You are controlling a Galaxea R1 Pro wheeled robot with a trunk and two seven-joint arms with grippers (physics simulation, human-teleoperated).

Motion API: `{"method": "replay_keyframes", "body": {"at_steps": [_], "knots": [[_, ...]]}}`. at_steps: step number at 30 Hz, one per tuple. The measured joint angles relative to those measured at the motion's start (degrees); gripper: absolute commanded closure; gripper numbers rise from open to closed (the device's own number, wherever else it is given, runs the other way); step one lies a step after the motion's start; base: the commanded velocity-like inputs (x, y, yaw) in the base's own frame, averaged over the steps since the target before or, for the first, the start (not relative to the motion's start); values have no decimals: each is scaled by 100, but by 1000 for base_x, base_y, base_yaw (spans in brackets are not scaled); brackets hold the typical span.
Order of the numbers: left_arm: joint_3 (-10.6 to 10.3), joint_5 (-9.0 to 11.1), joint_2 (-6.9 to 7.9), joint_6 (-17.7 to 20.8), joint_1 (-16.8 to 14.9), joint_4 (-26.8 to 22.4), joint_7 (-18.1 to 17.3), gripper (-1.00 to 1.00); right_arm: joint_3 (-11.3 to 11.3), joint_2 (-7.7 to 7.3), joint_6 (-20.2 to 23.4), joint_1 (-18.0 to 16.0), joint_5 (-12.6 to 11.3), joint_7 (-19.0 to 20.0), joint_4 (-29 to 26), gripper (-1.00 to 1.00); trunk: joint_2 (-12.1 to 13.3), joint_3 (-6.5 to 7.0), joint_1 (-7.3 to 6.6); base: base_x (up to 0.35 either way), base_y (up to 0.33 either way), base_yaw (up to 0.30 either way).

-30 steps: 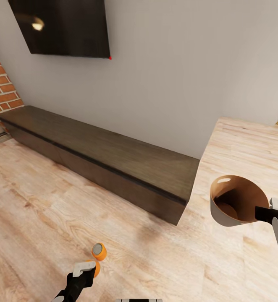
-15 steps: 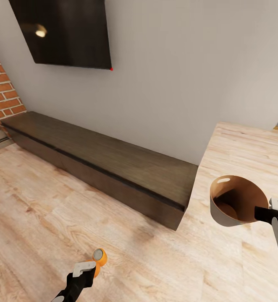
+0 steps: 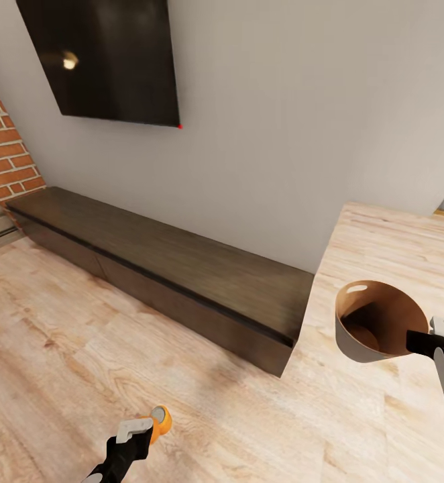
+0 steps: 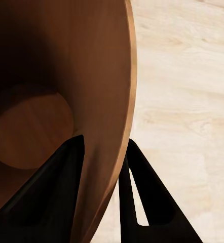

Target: Put the three can of soda from the living room inside the tash can in the kitchen.

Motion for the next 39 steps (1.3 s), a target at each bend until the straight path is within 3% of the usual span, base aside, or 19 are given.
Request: {"method": "replay_keyframes", "body": {"at_steps": [39], "knots": [[0,0,0,0,0,8,0,100,9,9,0,-2,-5,1,0,100,1564,1048,-857,0,0,0]]}}
